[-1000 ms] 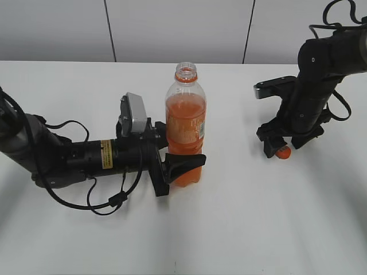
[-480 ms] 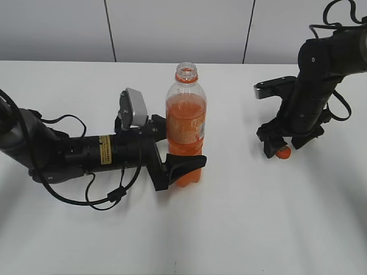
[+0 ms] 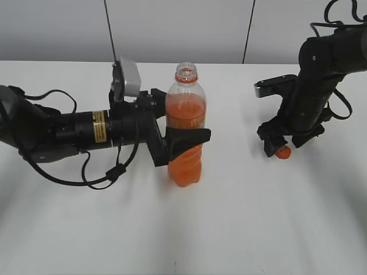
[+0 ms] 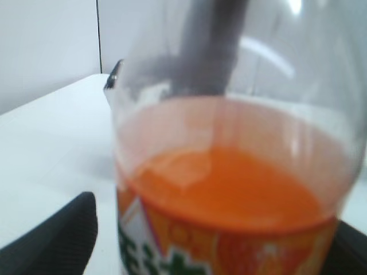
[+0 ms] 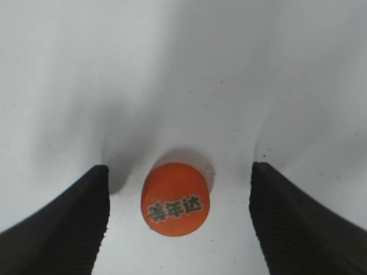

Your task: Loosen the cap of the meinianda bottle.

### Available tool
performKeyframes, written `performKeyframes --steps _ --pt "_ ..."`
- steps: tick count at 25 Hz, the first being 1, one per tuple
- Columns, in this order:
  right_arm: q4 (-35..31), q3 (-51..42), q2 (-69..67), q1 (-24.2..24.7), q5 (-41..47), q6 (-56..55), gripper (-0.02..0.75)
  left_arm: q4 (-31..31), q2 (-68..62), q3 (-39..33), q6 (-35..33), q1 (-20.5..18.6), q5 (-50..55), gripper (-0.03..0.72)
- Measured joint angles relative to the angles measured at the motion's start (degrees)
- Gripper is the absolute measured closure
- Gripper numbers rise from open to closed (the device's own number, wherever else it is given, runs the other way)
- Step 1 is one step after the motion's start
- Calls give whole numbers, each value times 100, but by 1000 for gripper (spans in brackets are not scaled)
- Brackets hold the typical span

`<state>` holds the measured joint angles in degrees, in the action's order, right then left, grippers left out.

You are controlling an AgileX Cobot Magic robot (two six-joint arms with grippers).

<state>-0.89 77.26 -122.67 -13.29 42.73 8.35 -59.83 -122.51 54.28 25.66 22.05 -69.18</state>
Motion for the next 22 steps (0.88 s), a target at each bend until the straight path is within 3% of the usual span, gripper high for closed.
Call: performKeyframes --steps 14,22 --pt "0 0 45 0 87 67 172 -1 1350 0 1123 0 -5 97" --pt "-33 0 669 0 339 70 172 795 2177 -2 1891 -77 277 97"
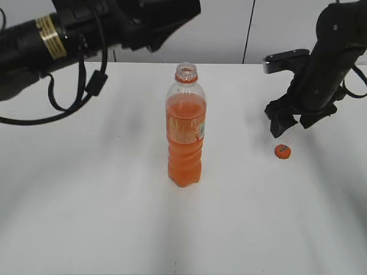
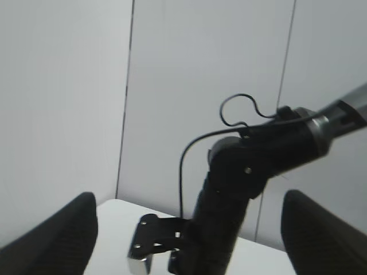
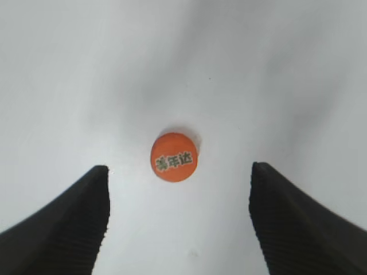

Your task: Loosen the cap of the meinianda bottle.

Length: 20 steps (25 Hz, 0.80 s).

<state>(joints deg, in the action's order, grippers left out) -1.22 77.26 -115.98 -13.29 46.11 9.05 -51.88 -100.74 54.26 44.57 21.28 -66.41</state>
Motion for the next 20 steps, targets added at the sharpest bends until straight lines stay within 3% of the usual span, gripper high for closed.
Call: performKeyframes --steps 8,20 --pt "-29 0 935 0 503 -61 172 1415 1208 -4 208 -350 3330 97" --pt "-21 -4 1623 0 659 -83 172 1543 1395 -4 199 -1573 7195 97"
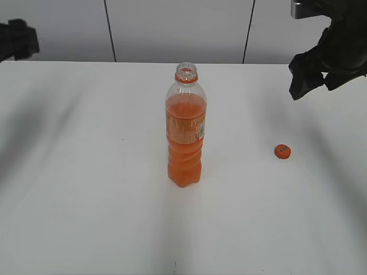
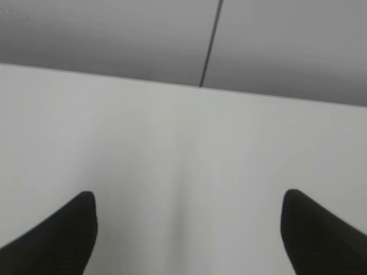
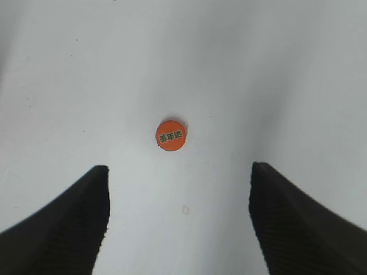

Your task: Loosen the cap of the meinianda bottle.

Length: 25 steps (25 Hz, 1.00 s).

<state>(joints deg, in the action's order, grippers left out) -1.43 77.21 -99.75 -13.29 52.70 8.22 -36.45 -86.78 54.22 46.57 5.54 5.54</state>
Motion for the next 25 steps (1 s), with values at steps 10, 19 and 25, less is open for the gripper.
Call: performKeyframes --steps 10,19,25 --pt "16 0 0 530 318 -409 172 2111 -977 634 -2448 -414 1989 97" --pt "-9 0 0 1169 613 -618 172 3349 -1525 1918 -3798 -567 3591 97" --pt "143 0 0 1324 736 -625 172 3529 -1525 2168 -3941 -567 3786 97"
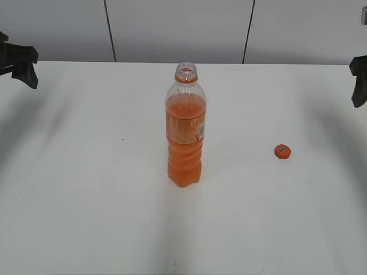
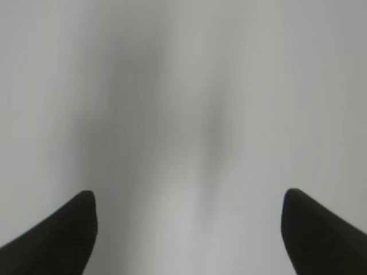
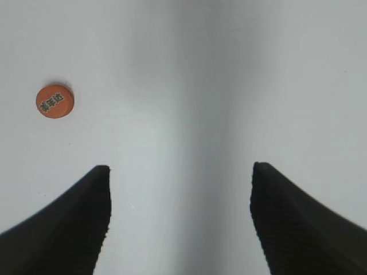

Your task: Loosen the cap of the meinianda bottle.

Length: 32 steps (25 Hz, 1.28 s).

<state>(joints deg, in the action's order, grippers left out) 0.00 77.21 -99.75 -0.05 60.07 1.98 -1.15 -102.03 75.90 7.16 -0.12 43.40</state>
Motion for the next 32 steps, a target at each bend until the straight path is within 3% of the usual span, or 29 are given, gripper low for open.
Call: performKeyframes --steps 10,21,32 --pt "0 0 339 0 388 84 172 -1 704 11 -14 0 561 97" --pt "0 0 1665 0 924 412 172 -20 2296 -64 -91 0 1069 97" --pt "-124 -19 3083 0 955 526 172 -225 4232 -1554 -138 0 452 97"
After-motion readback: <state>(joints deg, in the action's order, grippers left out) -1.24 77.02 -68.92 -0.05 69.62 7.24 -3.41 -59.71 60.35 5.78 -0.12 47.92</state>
